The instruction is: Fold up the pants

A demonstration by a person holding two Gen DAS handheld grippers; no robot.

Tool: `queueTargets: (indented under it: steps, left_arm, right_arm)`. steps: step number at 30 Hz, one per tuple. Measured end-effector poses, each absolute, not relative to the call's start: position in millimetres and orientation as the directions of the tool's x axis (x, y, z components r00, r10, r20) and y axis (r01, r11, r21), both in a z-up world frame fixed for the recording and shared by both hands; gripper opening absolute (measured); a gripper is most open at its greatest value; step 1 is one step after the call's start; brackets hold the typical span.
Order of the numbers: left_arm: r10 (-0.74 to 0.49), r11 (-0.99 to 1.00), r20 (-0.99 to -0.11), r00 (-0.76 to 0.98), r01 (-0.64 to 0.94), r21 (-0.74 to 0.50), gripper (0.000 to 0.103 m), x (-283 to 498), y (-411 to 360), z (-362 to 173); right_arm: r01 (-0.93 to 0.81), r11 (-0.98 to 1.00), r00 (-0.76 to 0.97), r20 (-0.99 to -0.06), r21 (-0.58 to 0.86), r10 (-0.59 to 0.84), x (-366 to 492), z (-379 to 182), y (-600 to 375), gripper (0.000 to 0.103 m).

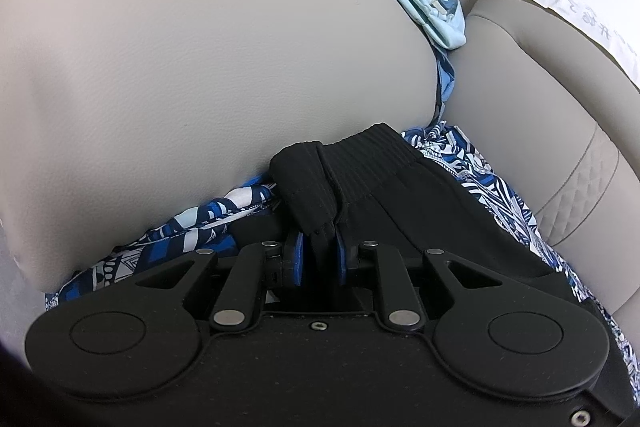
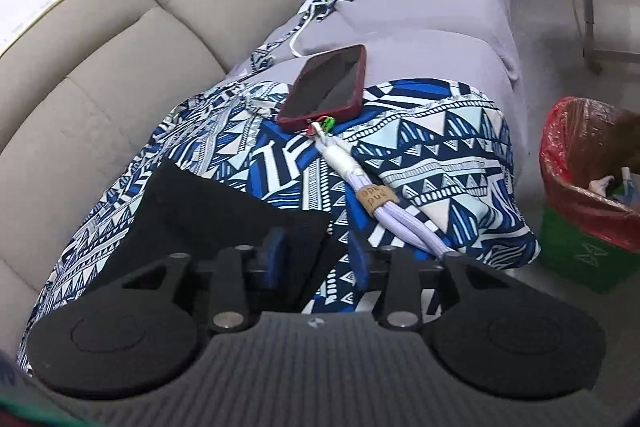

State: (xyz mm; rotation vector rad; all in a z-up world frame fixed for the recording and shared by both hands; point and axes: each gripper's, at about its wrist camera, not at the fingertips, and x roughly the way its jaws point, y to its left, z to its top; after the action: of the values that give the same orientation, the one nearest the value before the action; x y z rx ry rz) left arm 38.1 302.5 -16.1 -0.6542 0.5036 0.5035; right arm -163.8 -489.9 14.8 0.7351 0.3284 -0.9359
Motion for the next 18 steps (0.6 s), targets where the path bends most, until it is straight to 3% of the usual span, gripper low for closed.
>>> queueTargets:
  steps: [2, 4, 7, 9, 11, 14, 16, 18]
  left_arm:
    - [0.281, 0.684, -0.58, 0.765, -0.583, -0.438, 0.017, 38.2, 302.2, -16.3]
    - [0.288, 0.687, -0.579, 0.763, -0.586, -0.43, 0.017, 38.6, 300.4, -16.6]
    - [0.297, 0.688, -0.579, 0.759, -0.591, -0.421, 0.018, 39.1, 298.3, -16.5]
    - [0.299, 0.687, -0.581, 0.757, -0.593, -0.42, 0.018, 39.4, 298.0, -16.2]
    - [0.297, 0.687, -0.584, 0.755, -0.594, -0.418, 0.019, 40.1, 297.8, -15.5]
    - [0.3, 0.699, -0.583, 0.755, -0.59, -0.404, 0.021, 41.7, 294.9, -15.0]
    - [0.314, 0.714, -0.582, 0.75, -0.59, -0.377, 0.022, 43.8, 291.4, -14.2]
    - [0.321, 0.728, -0.582, 0.747, -0.588, -0.353, 0.022, 45.8, 289.1, -13.4]
  right_arm:
    - [0.818, 0.399, 0.575, -0.551, 0.415, -0.605, -159.9, 15.1, -488.7, 0.067]
    - [0.811, 0.444, 0.585, -0.56, 0.382, -0.587, -151.1, 17.4, -487.8, 0.06]
    - [0.75, 0.556, 0.646, -0.576, 0.358, -0.5, -138.1, 20.3, -484.9, 0.008]
    - [0.712, 0.573, 0.693, -0.54, 0.406, -0.477, -138.7, 21.6, -484.1, 0.007]
    - [0.746, 0.594, 0.657, -0.478, 0.3, -0.583, -137.1, 36.1, -476.5, 0.008]
    - [0.73, 0.618, 0.682, -0.354, 0.29, -0.639, -147.6, 55.3, -469.3, 0.008]
    - [0.754, 0.608, 0.652, -0.396, 0.25, -0.646, -143.2, 52.7, -475.0, 0.009]
    - [0.802, 0.54, 0.584, -0.526, 0.256, -0.618, -137.8, 35.7, -489.8, 0.011]
